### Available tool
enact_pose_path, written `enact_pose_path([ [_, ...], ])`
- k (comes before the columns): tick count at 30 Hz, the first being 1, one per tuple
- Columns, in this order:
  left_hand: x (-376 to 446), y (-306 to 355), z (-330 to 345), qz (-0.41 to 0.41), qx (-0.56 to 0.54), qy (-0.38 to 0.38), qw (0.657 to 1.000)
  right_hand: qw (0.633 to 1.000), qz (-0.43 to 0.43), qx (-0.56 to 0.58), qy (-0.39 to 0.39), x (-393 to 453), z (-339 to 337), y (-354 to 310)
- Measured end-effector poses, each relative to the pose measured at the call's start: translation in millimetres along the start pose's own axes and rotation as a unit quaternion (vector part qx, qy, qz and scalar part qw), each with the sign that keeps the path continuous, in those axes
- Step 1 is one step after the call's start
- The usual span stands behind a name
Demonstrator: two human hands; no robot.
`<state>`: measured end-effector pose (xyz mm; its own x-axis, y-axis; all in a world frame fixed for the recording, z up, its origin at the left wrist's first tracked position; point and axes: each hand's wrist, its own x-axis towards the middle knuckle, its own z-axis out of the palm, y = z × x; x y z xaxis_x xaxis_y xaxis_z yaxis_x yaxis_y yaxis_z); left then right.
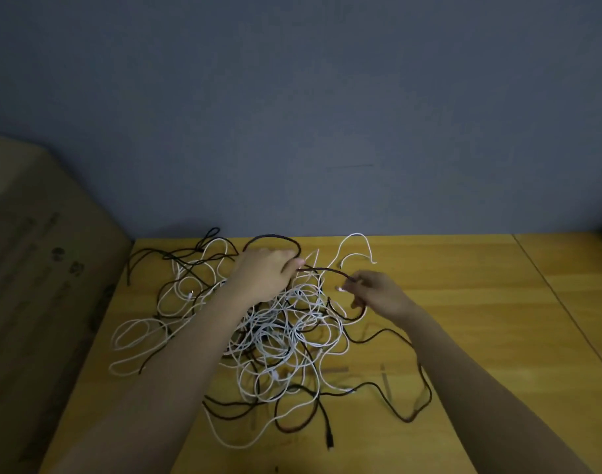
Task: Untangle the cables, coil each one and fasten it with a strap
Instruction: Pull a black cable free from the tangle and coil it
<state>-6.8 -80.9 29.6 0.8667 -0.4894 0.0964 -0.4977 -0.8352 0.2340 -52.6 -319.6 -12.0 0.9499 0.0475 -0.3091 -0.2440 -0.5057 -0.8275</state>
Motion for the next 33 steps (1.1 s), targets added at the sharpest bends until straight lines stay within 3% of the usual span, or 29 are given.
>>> enact_pose_path([
  [2,-0.9,-7.3,-6.4,-0.029,-0.005,-0.009,1.000,0.995,0.053,-0.082,0.005,-2.5,-1.7,26.7],
  [4,1.0,-7.9,-13.7,-0.045,-0.054,-0.032,0.997,0.985,0.059,-0.151,0.060,0.3,-9.6,31.2],
  [5,3.6,-4.2,-18.1,-0.052,-0.076,-0.044,0.995,0.984,0.048,-0.138,0.104,5.0,-17.1,19.2],
  [7,14.7,6.7,-31.3,-0.064,-0.113,-0.055,0.990,0.982,0.013,-0.006,0.189,17.6,-39.3,-26.8],
  [10,42.4,27.8,-71.1,-0.042,-0.162,0.010,0.986,0.941,-0.093,0.186,0.267,31.1,-84.0,-122.2],
  [15,84.3,70.3,-166.4,0.001,-0.223,0.187,0.957,0.819,-0.353,0.201,0.406,4.8,-169.1,-278.4],
  [17,92.5,82.7,-191.6,0.000,-0.233,0.213,0.949,0.816,-0.357,0.150,0.429,-0.9,-182.1,-290.1],
  [20,97.7,94.7,-213.0,0.000,-0.233,0.218,0.948,0.875,-0.280,0.044,0.391,2.8,-193.3,-281.7],
  [21,97.3,98.4,-219.0,0.003,-0.233,0.218,0.948,0.870,-0.283,0.045,0.402,-0.5,-198.8,-285.2],
  [23,96.5,106.2,-231.0,0.014,-0.248,0.225,0.942,0.825,-0.331,0.089,0.449,-15.4,-213.5,-304.5],
  [26,90.2,117.3,-239.9,0.033,-0.335,0.227,0.914,0.772,-0.367,0.123,0.505,-29.1,-222.7,-321.3],
  [28,82.6,121.2,-233.4,0.033,-0.411,0.195,0.890,0.794,-0.322,0.146,0.494,-20.2,-211.2,-306.4],
  [31,66.4,114.3,-206.1,0.003,-0.510,0.107,0.853,0.862,-0.252,0.222,0.380,1.0,-174.7,-253.5],
  [33,52.8,102.7,-183.4,-0.004,-0.579,0.062,0.813,0.903,-0.228,0.067,0.359,13.8,-146.1,-206.9],
])
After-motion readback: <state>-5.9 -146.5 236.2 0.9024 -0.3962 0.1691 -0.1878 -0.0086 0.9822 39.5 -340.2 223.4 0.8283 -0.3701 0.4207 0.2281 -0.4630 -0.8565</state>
